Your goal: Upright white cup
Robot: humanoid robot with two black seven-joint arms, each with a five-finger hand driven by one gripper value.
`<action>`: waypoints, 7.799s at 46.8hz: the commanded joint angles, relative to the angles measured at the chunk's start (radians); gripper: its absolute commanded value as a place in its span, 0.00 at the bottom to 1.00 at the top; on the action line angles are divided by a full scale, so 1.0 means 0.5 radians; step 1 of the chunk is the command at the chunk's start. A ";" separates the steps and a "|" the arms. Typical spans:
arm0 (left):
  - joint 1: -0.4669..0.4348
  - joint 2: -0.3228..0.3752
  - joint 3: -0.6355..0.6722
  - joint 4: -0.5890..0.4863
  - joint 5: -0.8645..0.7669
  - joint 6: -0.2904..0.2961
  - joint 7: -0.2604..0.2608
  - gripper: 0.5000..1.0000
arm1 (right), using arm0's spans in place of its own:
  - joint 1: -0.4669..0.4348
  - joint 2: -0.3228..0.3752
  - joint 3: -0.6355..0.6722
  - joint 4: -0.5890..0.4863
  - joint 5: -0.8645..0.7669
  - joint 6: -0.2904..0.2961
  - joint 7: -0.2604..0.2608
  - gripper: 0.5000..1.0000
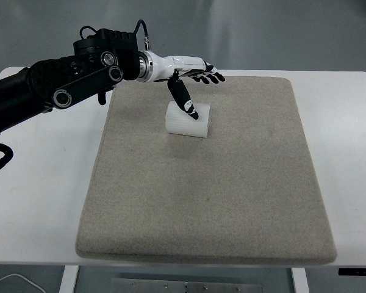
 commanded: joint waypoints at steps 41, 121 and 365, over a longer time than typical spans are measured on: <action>0.113 -0.173 0.054 0.119 0.336 0.014 -0.014 0.97 | 0.000 0.000 0.000 -0.002 0.000 0.000 0.000 0.86; 0.018 -0.194 -0.041 0.294 0.094 -0.002 -0.033 0.05 | 0.000 0.000 0.000 0.001 0.000 0.000 0.000 0.86; 0.871 -0.047 -0.952 0.699 -1.418 0.057 -1.282 1.00 | -0.015 0.000 -0.003 0.001 -0.003 0.012 0.000 0.86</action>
